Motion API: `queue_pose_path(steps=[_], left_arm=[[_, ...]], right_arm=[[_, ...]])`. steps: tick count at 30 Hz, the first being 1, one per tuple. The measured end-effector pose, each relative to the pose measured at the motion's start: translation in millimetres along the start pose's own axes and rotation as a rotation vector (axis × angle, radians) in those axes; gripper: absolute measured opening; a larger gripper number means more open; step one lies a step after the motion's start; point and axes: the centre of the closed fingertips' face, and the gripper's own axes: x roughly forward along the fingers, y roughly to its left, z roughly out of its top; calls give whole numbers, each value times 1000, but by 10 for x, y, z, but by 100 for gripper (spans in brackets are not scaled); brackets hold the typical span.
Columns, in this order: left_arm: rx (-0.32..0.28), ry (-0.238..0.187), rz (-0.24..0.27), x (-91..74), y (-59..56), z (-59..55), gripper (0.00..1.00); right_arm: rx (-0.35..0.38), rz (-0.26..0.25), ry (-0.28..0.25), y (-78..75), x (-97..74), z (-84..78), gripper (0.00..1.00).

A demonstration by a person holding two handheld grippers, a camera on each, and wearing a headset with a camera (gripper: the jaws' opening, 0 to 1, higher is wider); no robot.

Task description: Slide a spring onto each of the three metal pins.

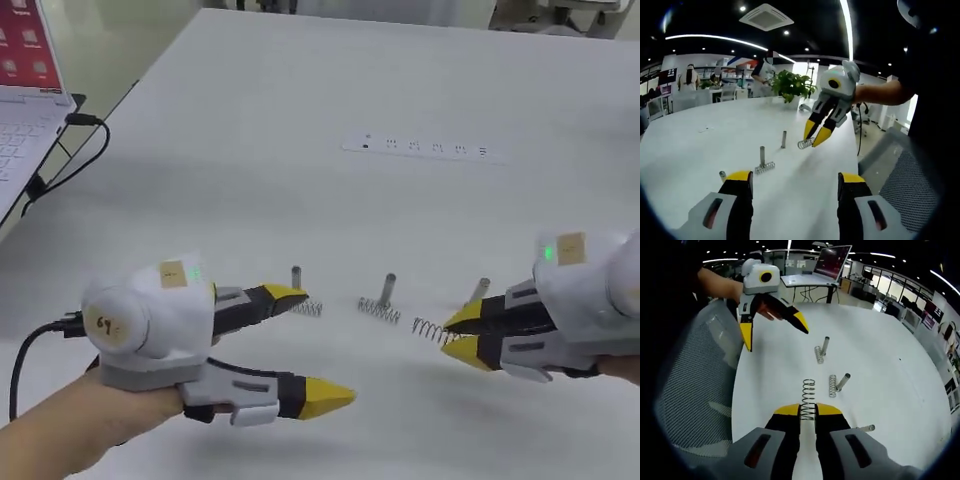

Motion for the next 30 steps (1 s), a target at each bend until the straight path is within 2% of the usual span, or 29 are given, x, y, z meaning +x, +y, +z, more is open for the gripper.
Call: queue_pose_path(steps=[7,11,21,30], left_arm=[[2,-15,-15,65,19,65,60],[21,-7,-34,135,-30,71,56],[46,-18,-82,267,-135,138,49],[68,-23,-129,305,-237,168,29]], right_arm=[[-64,45,0,136,22,79,8],[-88,57,1,175,54,136,8],[-125,80,-15,230,72,260,8],[-160,97,-30,277,53,319,8]])
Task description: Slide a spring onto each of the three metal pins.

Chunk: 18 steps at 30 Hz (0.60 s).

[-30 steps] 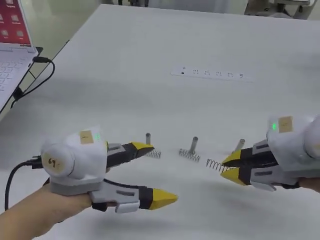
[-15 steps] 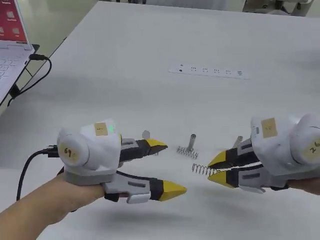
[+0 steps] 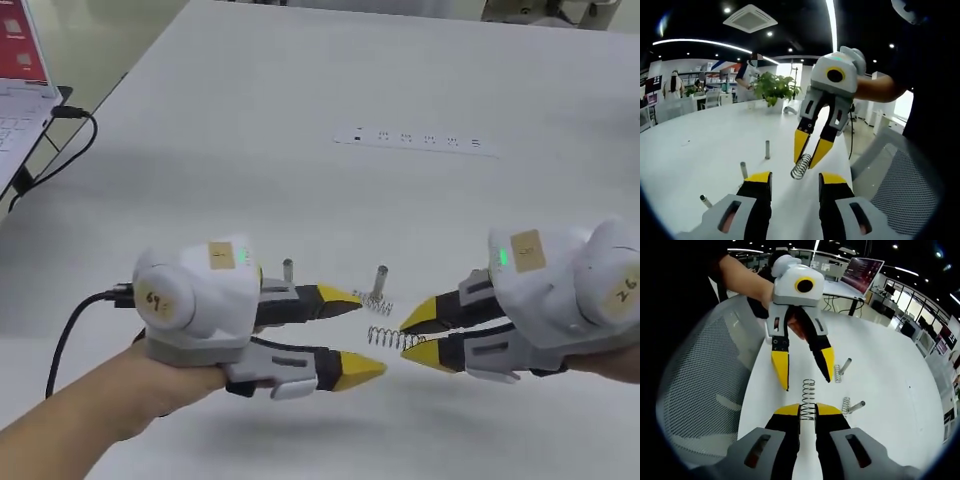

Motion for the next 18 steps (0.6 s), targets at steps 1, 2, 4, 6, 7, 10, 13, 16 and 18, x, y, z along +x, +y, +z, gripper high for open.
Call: queue_pose_path(steps=[1,2,4,6,7,10,13,16,18], left_arm=[[0,-1,-7,7,-13,5,27],[2,-1,-12,11,-21,8,26],[3,1,-23,20,-42,11,21],[4,0,-30,25,-54,18,18],[7,-1,-32,28,-58,22,17],[8,-3,-41,33,-76,30,12],[11,-5,-52,39,-98,41,8],[15,-10,-56,44,-111,65,8],[18,-12,-58,47,-117,76,7]], right_arm=[[-7,3,-2,5,-1,8,8],[-11,4,-4,10,-3,16,8],[-21,10,-13,23,-11,43,8],[-23,13,-21,28,-17,65,8],[-25,14,-22,29,-19,70,8],[-34,15,-23,27,-23,81,8],[-42,17,-21,28,-28,83,8],[-50,23,-22,40,-35,90,8],[-55,23,-22,43,-38,92,8]])
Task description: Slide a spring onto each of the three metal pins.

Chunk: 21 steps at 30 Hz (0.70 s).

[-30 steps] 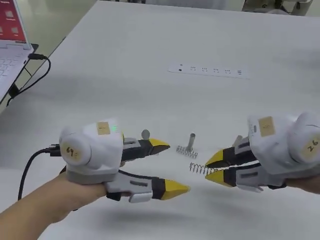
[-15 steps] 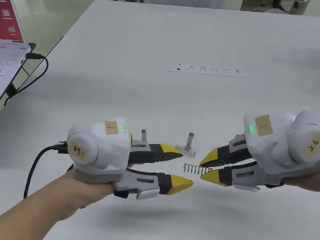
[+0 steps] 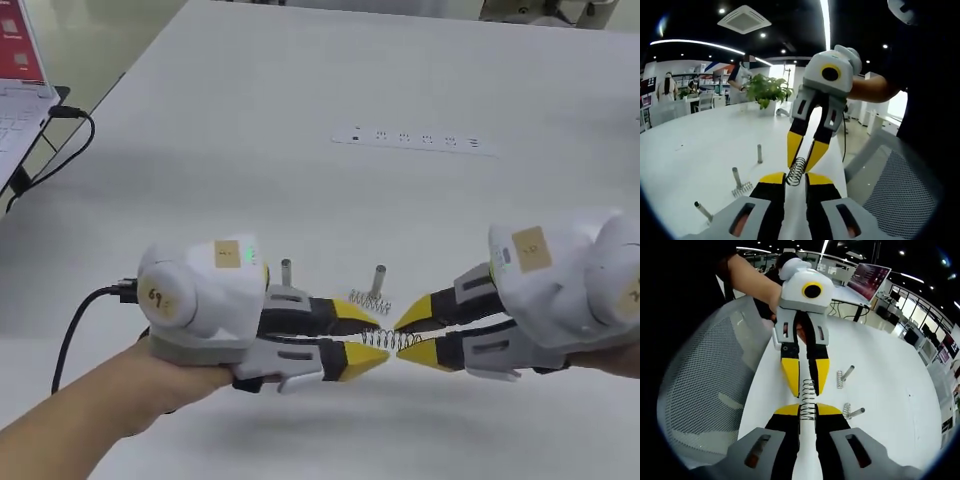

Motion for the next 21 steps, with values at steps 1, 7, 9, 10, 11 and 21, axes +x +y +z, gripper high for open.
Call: queue_pose_path(steps=[1,7,9,10,11,21], left_arm=[[4,2,0,3,1,3,6],[4,4,-4,-4,-1,6,5],[6,7,-3,-6,1,-2,4],[6,5,-3,-6,-3,1,4],[10,7,-4,-9,-8,-1,4],[25,4,-6,-19,-7,27,2]], right_arm=[[-3,2,0,4,0,1,8],[-13,0,-1,7,-6,10,8],[-19,0,0,7,-6,10,8],[-20,1,1,10,-6,10,8],[-20,1,2,13,-6,10,8],[-2,-3,-18,-2,-23,36,8]])
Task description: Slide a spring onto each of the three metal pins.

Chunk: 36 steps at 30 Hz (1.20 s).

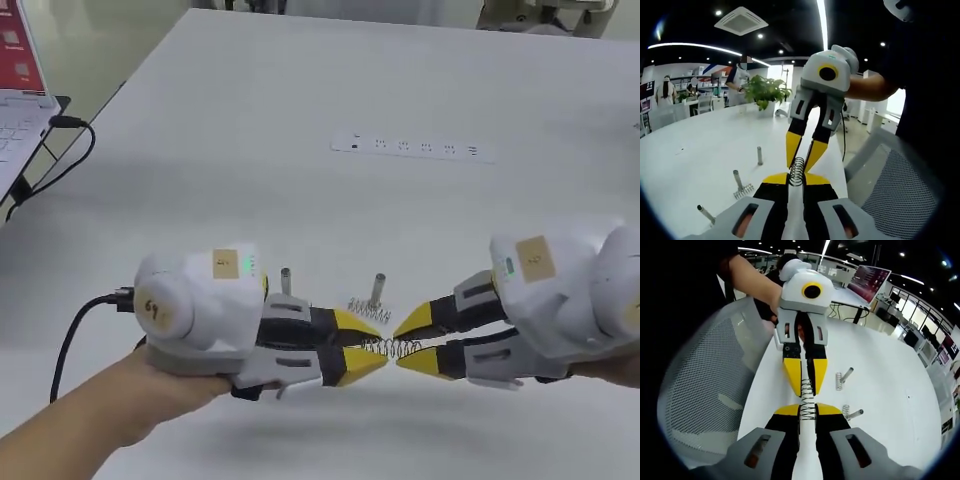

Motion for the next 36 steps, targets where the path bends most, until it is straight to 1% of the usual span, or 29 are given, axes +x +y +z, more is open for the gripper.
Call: queue_pose_path(steps=[9,15,18,22,27,29,32,34,35,36], left_arm=[[18,25,-18,5,-31,-4,2],[12,19,-13,-2,-23,8,2],[8,16,-13,-11,-23,16,2],[3,17,-17,-9,-32,9,2],[-2,8,-21,-6,-33,29,2],[-3,7,-21,-7,-28,32,2],[-8,5,-20,-11,-18,33,2],[-8,7,-21,-13,-16,28,2],[-11,6,-23,-12,-20,29,2],[-12,5,-19,-12,-14,26,2]], right_arm=[[7,4,-4,36,5,-5,9],[6,-6,-7,22,4,7,9],[11,-13,-17,17,-1,22,9],[21,-12,-18,24,1,16,9],[33,-21,-6,-7,-24,-42,10],[44,-20,-12,-9,-35,-49,10],[43,-26,5,-20,-47,-94,9],[48,-24,0,-19,-53,-97,9],[47,-21,-4,-13,-56,-93,8],[6,-25,-11,-25,-64,-84,8]])
